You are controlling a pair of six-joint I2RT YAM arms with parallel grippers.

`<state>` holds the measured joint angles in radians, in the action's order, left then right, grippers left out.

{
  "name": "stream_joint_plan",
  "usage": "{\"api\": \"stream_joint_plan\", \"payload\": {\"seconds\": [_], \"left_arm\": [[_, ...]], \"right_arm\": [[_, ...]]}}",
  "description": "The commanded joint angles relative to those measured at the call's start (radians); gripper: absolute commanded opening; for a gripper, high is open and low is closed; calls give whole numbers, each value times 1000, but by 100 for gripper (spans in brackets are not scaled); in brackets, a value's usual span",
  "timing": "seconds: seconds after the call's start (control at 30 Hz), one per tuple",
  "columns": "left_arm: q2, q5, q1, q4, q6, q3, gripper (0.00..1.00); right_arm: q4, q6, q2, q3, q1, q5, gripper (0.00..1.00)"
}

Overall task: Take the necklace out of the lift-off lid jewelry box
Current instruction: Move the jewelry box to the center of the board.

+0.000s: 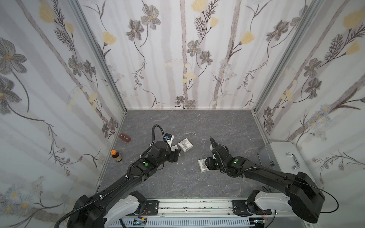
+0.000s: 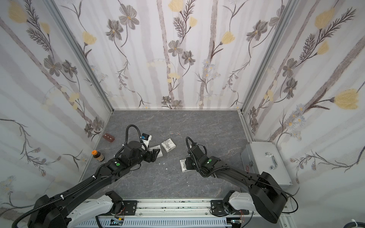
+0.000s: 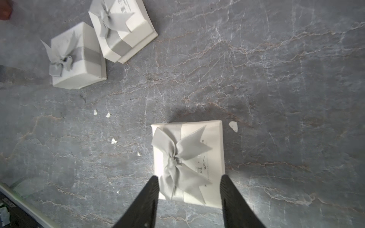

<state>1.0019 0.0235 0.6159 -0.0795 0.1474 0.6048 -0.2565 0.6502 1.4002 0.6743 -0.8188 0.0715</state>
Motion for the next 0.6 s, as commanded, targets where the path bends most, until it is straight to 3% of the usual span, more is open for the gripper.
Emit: {"api": "stream_joint_plan", "payload": {"seconds": [0.0,0.1,0.23,0.57], "left_arm": [[-12,13,-6,-1,25,-7,84],[-19,15,-8,-8,28,-11,85],[-24,19,-9,-7,30,-15,86],[-53,15,-13,-31,44,-25,88]], "right_arm": [[-31,-50,0,32,-2,45,76],[-76,-83,33,59,-15,76,87],[-99,-106,101,63,-41,67,95],[-134,-87,289,149,-57,115,91]]}}
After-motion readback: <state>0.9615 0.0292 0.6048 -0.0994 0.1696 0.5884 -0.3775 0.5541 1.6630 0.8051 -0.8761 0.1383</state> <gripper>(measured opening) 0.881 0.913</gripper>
